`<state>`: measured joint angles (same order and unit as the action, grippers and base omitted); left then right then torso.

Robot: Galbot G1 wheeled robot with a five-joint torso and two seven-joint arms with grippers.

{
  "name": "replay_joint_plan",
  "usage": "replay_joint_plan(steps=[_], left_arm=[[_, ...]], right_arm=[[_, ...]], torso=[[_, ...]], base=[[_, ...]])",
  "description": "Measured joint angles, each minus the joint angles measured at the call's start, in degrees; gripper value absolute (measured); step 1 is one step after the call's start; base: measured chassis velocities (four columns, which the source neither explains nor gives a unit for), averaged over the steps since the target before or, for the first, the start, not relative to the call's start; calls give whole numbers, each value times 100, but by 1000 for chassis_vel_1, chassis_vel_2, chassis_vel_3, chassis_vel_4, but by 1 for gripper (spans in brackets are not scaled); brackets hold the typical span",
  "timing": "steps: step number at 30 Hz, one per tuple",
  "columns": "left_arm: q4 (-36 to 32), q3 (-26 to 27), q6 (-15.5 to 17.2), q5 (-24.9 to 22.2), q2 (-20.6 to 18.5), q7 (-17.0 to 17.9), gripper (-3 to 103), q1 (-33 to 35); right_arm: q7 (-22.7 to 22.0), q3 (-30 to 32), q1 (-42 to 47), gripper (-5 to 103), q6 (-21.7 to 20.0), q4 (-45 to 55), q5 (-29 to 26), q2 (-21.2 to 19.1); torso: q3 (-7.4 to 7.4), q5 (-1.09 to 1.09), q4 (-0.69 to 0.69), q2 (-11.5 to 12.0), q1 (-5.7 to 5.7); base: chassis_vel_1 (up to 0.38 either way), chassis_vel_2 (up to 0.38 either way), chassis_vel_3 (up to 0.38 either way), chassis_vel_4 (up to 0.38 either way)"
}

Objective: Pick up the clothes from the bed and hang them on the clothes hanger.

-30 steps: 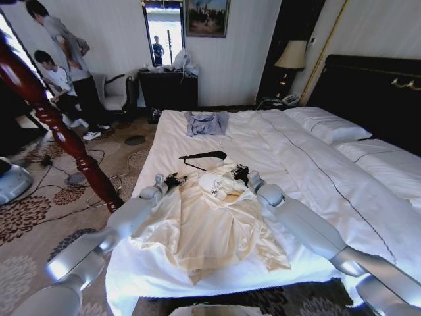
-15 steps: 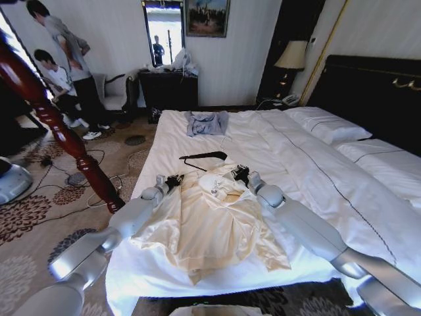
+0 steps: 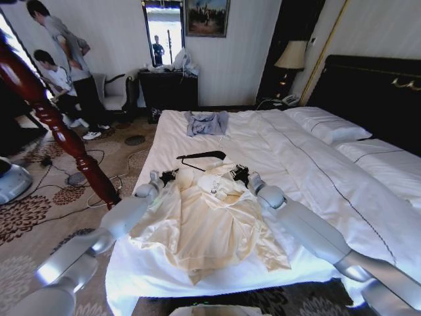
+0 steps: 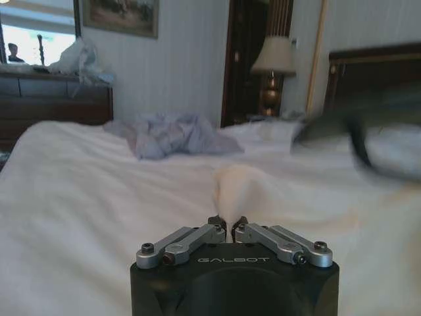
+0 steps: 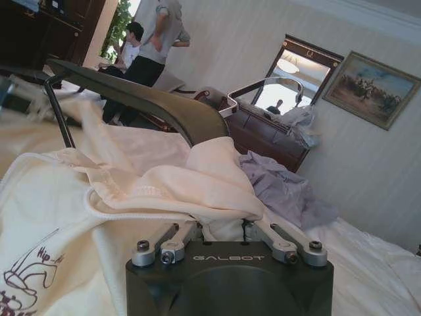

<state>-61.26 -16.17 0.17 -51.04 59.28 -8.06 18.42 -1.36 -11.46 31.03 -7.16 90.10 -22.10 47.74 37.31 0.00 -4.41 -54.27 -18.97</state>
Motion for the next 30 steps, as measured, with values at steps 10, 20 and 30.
replay_joint_plan(steps=[10, 20, 30], left_arm=[[-752, 90, 226, -381, -310, 243, 2, -80], [-1904, 198, 382, -660, -683, 477, 2, 75], [-2876, 309, 556, -853, -825, 683, 2, 117]], right_arm=[[123, 127, 189, 23, 172, -76, 393, -144], [177, 88, 265, 23, 225, -312, 867, -171], [23, -34, 186, 23, -34, -304, 872, -94]], torso=[[0, -1, 0, 0, 0], [0, -1, 0, 0, 0], [0, 0, -4, 0, 0]], base=[[0, 0, 0, 0], [0, 0, 0, 0], [0, 0, 0, 0]])
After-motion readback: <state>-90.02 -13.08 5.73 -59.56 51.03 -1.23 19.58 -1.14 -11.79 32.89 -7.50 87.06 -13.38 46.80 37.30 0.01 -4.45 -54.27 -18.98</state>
